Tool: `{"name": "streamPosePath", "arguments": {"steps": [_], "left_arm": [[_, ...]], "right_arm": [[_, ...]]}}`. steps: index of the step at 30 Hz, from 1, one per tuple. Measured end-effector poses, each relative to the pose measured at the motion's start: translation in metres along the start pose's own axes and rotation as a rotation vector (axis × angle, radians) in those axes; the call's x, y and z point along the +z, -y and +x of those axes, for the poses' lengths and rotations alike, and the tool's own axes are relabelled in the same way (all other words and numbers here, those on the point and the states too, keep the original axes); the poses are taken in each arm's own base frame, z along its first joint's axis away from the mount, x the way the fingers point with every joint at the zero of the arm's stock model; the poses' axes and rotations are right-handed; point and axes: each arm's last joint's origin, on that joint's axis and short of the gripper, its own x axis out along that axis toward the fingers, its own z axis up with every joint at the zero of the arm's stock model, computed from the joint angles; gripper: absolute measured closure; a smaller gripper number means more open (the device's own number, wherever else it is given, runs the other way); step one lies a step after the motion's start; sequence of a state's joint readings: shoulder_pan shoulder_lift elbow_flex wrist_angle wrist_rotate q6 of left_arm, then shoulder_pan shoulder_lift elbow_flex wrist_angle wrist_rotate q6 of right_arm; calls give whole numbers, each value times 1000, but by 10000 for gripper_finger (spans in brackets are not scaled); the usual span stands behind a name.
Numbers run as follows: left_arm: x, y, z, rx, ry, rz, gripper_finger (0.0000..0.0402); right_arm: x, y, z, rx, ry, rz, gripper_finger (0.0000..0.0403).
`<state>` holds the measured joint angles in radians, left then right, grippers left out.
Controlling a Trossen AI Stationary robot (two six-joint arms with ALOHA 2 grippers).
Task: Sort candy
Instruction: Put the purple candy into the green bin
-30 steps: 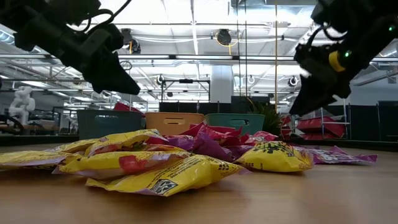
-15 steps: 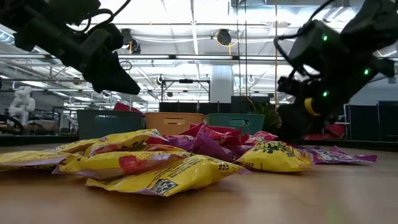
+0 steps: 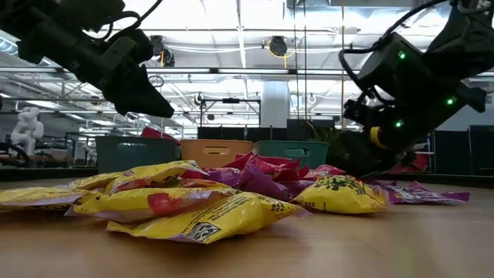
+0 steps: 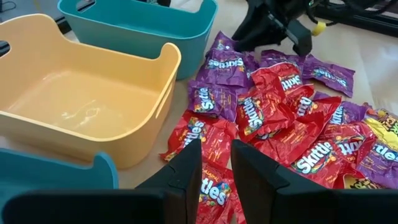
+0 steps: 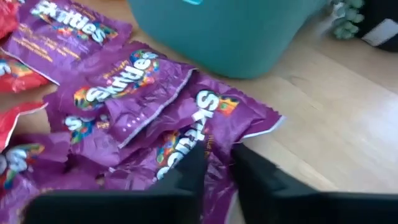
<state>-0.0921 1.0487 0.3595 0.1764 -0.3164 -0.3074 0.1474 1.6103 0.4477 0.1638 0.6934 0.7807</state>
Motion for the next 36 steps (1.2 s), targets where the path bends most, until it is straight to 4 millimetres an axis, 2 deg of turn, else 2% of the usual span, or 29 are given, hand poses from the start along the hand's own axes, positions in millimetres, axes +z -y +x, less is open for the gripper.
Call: {"name": "streamPosePath", "arguments": {"steps": [1, 3, 13, 23, 29, 36], "left_arm": [[0, 0, 0, 0, 0, 0, 307], [0, 0, 0, 1, -1, 1, 307], [0, 0, 0, 5, 0, 1, 307], [0, 0, 0, 6, 0, 1, 307], [0, 0, 0, 6, 0, 1, 307], [0, 0, 0, 6, 0, 1, 307]], "right_arm": [[3, 1, -3, 10, -8, -1, 374], [6, 5, -10, 21, -31, -11, 392], [47, 20, -57, 129, 100, 111, 401], [97, 22, -96, 180, 215, 73, 402], [130, 21, -95, 141, 301, 29, 403], [157, 28, -65, 131, 308, 23, 403]]}}
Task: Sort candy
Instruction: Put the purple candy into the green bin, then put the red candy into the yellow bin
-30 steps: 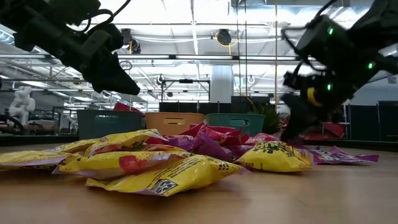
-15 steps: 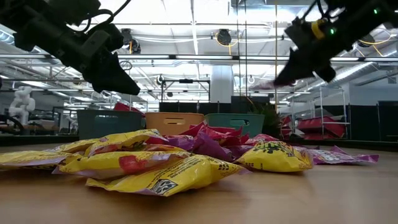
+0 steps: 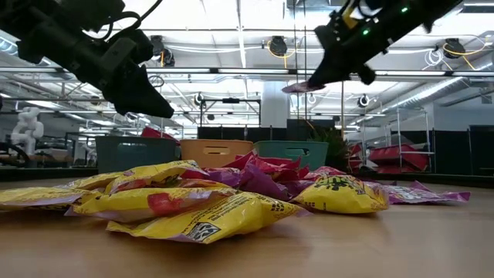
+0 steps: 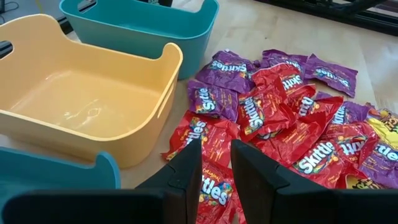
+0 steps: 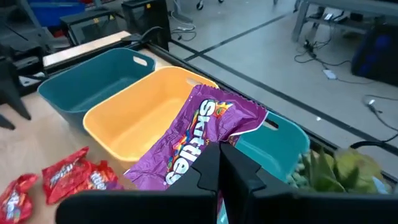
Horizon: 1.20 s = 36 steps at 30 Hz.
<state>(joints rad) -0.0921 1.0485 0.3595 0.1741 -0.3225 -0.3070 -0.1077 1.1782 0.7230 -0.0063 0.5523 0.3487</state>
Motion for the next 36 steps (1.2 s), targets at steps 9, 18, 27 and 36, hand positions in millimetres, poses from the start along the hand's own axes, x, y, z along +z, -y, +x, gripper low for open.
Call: {"name": "streamPosePath", "arguments": {"steps": [9, 18, 27, 36], "left_arm": [[0, 0, 0, 0, 0, 0, 307], [0, 0, 0, 0, -1, 1, 307], [0, 0, 0, 0, 0, 1, 307], [0, 0, 0, 0, 0, 0, 307]], "right_arm": [[7, 16, 49, -62, -47, 8, 403], [7, 26, 66, -121, -63, 30, 358], [10, 25, 66, -113, -35, 21, 303], [10, 24, 65, -48, -54, 24, 291]]}}
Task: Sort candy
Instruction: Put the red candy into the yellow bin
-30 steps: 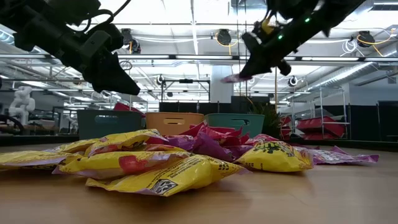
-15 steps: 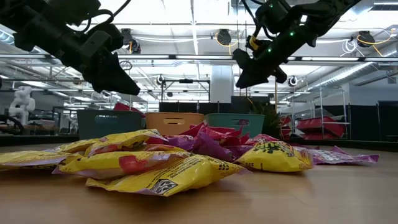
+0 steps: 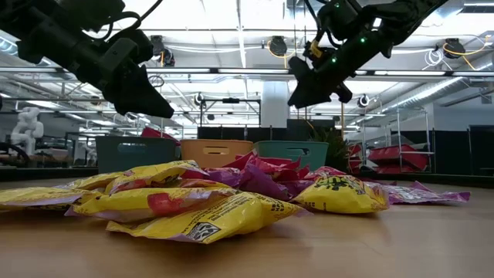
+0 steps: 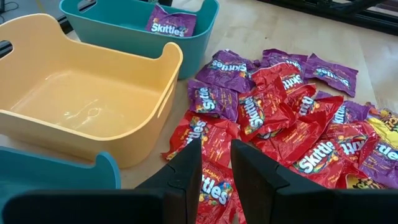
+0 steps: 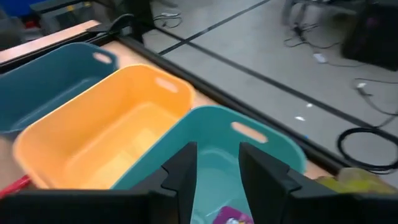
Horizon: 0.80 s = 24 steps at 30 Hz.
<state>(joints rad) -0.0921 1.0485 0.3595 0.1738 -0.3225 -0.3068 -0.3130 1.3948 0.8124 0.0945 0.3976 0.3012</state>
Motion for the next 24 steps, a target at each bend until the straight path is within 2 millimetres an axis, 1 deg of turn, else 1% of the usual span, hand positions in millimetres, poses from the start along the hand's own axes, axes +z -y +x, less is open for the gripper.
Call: {"name": "streamPosePath", "arguments": {"steps": [3, 6, 10, 12, 18, 21, 24], "left_arm": [[0, 0, 0, 0, 0, 0, 307], [0, 0, 0, 0, 0, 0, 307], [0, 0, 0, 0, 0, 0, 307], [0, 0, 0, 0, 0, 0, 307], [0, 0, 0, 0, 0, 0, 307], [0, 0, 0, 0, 1, 0, 307], [0, 0, 0, 0, 1, 0, 307]], "right_arm": [[3, -1, -4, 56, -3, 5, 291], [8, 0, -13, 100, 6, 12, 291], [15, 1, -30, 117, 18, 10, 291], [15, 0, -39, 127, 4, 1, 291], [3, -9, -59, 161, -99, -54, 291], [-6, -16, -66, 167, -160, -71, 291], [-19, -24, -72, 123, -186, -89, 291]]}}
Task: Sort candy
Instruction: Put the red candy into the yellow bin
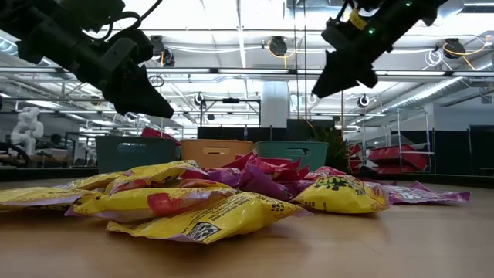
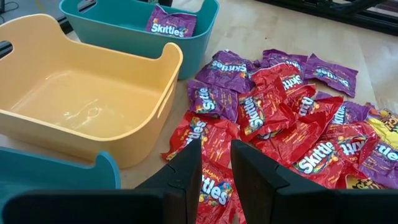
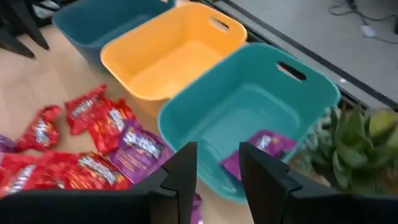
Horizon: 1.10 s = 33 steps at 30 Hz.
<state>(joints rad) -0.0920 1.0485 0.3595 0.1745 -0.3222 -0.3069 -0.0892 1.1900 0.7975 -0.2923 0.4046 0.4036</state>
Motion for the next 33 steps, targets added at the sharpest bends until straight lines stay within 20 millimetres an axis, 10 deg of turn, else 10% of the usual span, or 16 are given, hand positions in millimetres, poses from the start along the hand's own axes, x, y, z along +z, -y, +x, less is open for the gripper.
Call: {"name": "streamPosePath", "arguments": {"steps": [13, 33], "left_arm": [[0, 0, 0, 0, 0, 0, 307], [0, 0, 0, -1, 4, -1, 307]], "right_arm": [[-78, -37, -2, 186, 32, 55, 291], [-122, -81, 61, 276, 179, -250, 291]]}}
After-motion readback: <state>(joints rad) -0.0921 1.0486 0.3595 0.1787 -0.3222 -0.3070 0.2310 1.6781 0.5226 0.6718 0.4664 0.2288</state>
